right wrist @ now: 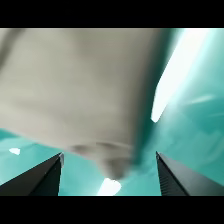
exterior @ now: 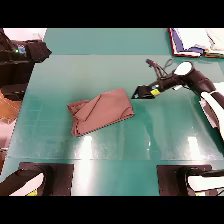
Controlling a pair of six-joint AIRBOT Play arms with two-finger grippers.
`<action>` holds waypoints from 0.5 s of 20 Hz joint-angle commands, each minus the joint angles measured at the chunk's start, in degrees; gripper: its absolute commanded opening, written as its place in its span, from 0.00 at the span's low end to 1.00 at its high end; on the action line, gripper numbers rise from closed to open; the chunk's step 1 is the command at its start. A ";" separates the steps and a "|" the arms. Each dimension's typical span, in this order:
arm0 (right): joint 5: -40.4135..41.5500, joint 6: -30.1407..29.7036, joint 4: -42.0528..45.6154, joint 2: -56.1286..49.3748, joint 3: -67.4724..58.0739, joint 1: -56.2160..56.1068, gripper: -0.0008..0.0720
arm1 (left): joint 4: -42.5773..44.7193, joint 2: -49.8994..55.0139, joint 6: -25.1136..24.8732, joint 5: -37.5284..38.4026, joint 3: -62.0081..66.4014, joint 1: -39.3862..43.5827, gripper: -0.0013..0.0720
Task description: Fold the shirts.
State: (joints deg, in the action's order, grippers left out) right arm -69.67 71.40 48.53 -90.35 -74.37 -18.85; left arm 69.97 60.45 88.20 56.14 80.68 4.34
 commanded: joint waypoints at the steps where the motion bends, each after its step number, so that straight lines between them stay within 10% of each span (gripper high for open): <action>1: -1.57 0.48 -3.87 -5.40 1.22 4.46 0.92 | -1.60 1.07 -0.66 0.09 -0.33 0.52 0.05; 7: -6.08 0.31 -11.76 -18.82 -10.58 -4.48 0.92 | -1.57 3.08 -2.80 -0.07 -0.33 5.90 0.05; 10: -8.59 -0.15 -11.26 -23.37 -16.76 -8.83 0.52 | -1.64 3.06 -2.97 -0.31 -0.33 7.63 0.05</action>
State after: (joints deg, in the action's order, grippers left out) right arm -75.50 71.66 38.85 -109.21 -85.93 -24.10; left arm 68.45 63.26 85.80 56.05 80.36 10.26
